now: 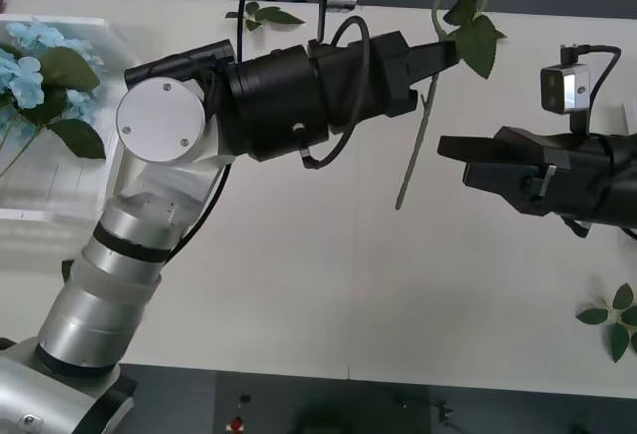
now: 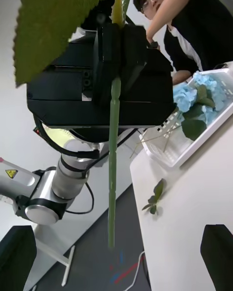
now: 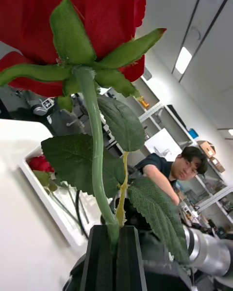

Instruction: Put the red flowers into the right box and the blue flowers into the left box

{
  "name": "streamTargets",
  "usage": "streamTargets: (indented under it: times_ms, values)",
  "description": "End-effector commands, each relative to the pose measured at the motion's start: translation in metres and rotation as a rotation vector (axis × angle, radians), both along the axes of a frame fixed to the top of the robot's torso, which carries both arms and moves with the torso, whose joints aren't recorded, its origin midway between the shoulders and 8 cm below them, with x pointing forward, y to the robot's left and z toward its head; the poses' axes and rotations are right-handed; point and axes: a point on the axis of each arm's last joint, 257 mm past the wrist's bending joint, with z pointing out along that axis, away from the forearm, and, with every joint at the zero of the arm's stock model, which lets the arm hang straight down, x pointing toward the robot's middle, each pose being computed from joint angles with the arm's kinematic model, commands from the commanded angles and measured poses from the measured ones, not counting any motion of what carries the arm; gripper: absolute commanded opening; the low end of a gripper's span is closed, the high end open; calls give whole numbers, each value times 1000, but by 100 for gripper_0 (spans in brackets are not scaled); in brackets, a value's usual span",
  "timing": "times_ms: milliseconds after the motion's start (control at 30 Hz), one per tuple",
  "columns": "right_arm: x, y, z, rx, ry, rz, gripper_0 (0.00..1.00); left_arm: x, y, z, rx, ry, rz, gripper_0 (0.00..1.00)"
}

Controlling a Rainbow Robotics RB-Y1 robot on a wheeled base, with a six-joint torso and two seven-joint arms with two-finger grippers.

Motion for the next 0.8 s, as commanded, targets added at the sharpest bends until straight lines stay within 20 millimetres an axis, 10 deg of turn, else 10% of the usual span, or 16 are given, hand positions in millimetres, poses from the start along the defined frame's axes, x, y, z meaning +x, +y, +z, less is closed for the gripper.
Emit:
streamTargets:
  times_ms: [33, 500, 533, 600, 633, 800]
  values:
    - [-3, 21, 8, 9, -44, 31, 100, -15, -21, 31, -37, -112, -14, 0]
    - [3, 40, 1, 7, -20, 24, 100, -14, -36, 18, -35, -92, -8, 0]
    - [3, 40, 1, 7, -21, 23, 94, -14, -36, 18, -34, -93, -7, 0]
    - [3, 41, 1, 8, -21, 23, 18, -14, -36, 17, -35, -91, -7, 0]
    - [3, 40, 1, 8, -19, 21, 0, -13, -35, 17, -33, -91, -6, 0]
    - [4, 40, 0, 6, -19, 18, 0, -12, -35, 17, -33, -90, -3, 0]
